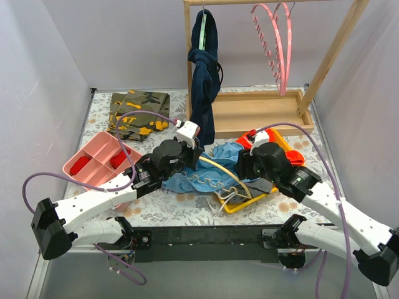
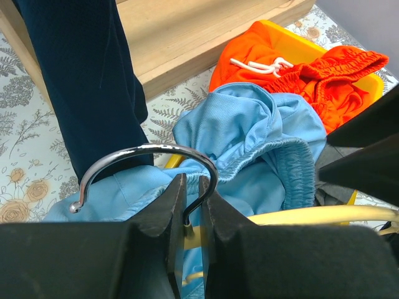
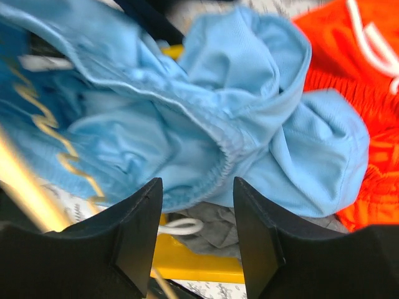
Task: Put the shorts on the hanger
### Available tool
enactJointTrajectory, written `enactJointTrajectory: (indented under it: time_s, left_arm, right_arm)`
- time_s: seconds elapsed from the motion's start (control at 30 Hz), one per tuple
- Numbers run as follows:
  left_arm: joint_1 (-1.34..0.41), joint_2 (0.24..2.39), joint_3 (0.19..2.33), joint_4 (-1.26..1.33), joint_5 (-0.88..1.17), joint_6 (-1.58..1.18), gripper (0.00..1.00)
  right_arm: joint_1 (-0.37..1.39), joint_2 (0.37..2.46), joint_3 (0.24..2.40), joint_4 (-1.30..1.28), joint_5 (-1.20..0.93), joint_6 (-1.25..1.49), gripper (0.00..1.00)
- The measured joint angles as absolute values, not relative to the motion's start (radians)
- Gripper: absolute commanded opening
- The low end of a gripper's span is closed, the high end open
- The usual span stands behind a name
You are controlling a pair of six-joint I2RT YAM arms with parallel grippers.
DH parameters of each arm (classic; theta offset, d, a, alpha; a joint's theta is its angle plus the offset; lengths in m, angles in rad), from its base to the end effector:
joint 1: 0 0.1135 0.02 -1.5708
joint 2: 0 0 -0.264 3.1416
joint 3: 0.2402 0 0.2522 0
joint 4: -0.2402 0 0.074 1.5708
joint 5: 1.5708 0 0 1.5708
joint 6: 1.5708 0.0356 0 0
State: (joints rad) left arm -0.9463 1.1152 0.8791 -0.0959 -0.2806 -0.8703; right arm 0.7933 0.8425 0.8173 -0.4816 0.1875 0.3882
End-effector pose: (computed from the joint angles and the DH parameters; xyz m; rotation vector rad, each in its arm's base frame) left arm 0.1590 -0.2038 0.3163 -0.1252 2.0056 -0.9503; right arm 0.1352 0.1279 0.3114 -0.3097 2.0882 0.5264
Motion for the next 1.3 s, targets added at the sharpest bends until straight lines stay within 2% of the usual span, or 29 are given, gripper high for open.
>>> enactJointTrajectory:
  time_s: [0.1, 0.2, 0.3, 0.33, 0.4, 0.97, 1.3]
  left_arm:
    - [-0.947, 1.115, 0.879, -0.099, -0.281, -0.867, 0.00]
    - [-0.951, 1.115, 0.879, -0.102, -0.285, -0.863, 0.00]
    - [-0.952, 1.113, 0.879, -0.093, -0.301, -0.864, 0.00]
    - [-0.952, 1.111, 0.879, -0.090, -0.308, -0.865, 0.00]
    - [-0.953, 1.108, 0.879, -0.080, -0.330, -0.868, 0.00]
    - [-0.960, 1.155, 0.878, 0.134, -0.621, -0.857, 0.00]
    - [-0.958, 1.231, 0.866, 0.240, -0.714, -0.836, 0.00]
  right_arm:
    - [0.773, 0.902, 0.772, -0.469, 0.177, 0.391, 0.51]
    - [0.748, 0.945, 0.747, -0.452, 0.163, 0.394, 0.42]
    - [0.721, 0.970, 0.728, -0.421, 0.153, 0.395, 0.21]
    - [0.709, 0.970, 0.716, -0.407, 0.146, 0.398, 0.09]
    - [0.689, 0.964, 0.698, -0.396, 0.138, 0.403, 0.02]
    - [0.672, 0.737, 0.683, -0.537, 0.204, 0.445, 0.01]
    - [0.672, 0.723, 0.817, -0.678, 0.224, 0.480, 0.01]
